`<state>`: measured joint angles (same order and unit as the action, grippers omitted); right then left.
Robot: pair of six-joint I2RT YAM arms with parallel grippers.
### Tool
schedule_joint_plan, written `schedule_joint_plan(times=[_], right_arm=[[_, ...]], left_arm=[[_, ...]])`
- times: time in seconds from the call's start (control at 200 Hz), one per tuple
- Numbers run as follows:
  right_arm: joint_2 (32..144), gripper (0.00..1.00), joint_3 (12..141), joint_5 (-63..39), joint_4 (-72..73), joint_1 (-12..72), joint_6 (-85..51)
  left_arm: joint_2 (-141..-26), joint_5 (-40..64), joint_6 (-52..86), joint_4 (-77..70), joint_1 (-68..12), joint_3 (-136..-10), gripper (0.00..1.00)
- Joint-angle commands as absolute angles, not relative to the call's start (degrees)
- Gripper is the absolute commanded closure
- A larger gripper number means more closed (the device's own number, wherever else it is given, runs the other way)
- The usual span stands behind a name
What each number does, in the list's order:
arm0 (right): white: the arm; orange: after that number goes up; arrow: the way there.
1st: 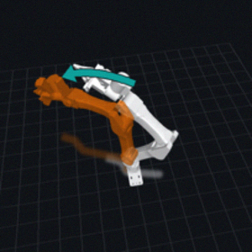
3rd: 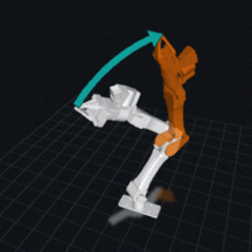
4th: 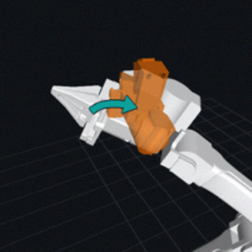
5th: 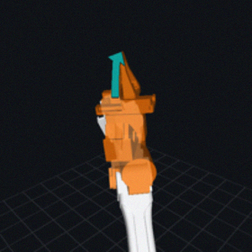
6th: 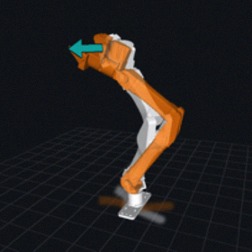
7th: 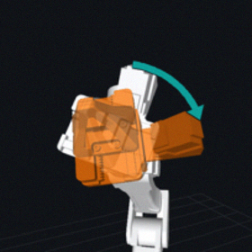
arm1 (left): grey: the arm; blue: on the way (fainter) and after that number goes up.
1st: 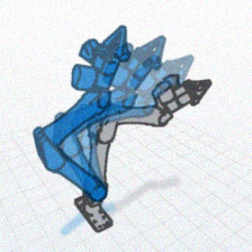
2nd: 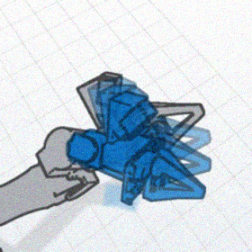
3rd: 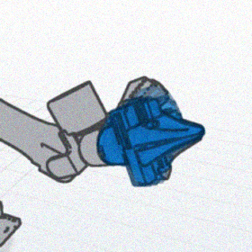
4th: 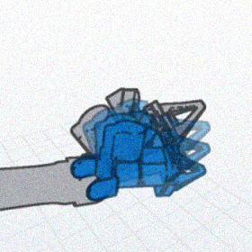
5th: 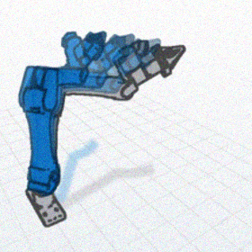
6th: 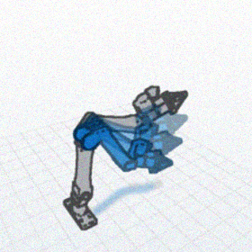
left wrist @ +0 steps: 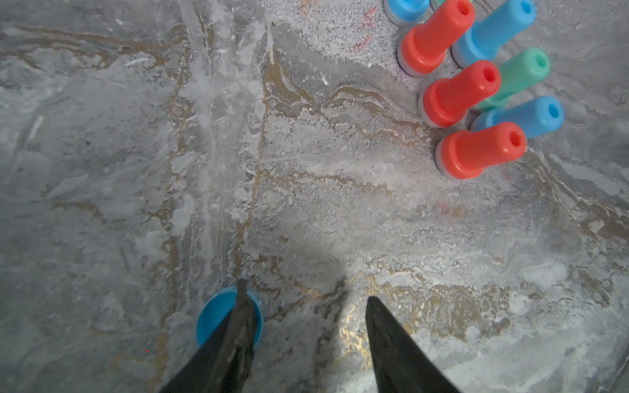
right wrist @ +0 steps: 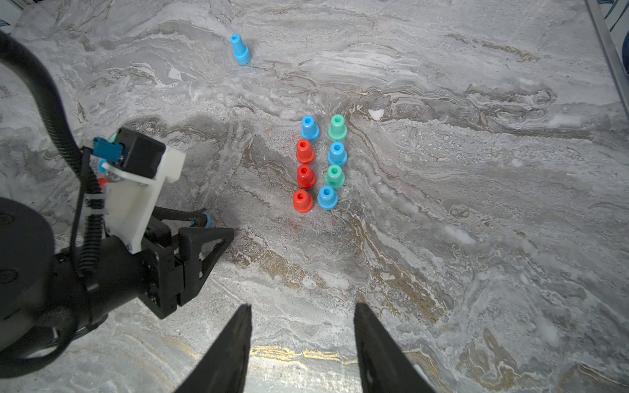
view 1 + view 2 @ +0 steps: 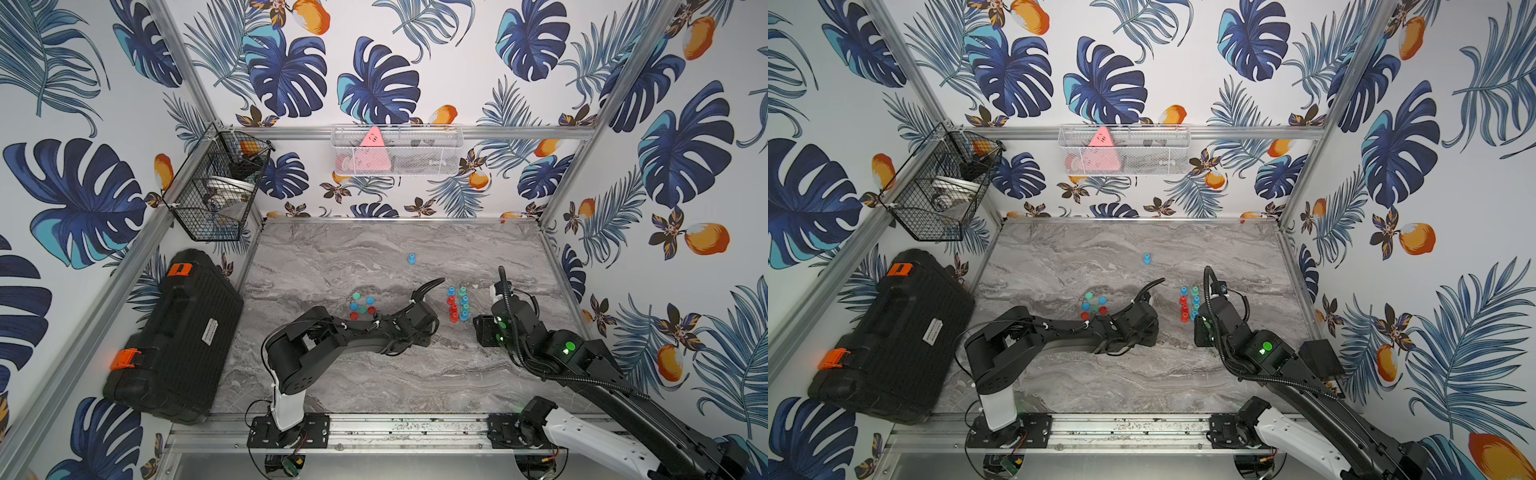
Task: Close the stamp cap
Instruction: Move the cover to the center of the board.
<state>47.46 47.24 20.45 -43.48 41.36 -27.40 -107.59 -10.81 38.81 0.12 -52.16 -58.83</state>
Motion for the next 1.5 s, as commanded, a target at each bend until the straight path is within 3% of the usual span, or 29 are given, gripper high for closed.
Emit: schedule_joint_plan(times=[0.0, 0.906, 1.496], right_arm=[[47.4, 0.48, 47.6, 21.1, -44.6, 41.5, -28.0], [47.5, 0.48, 47.6, 21.4, -44.6, 41.8, -28.2], [48.0, 0.48, 47.7, 21.7, -44.8, 41.9, -28.3]], left_arm=[[-108.8, -8.0, 38.5, 5.9, -52.2, -59.5, 0.43], [-101.8, -10.2, 35.4, 12.5, -52.2, -64.6, 0.38], [-71.4, -18.4, 24.6, 33.0, -52.0, -60.5, 0.36]])
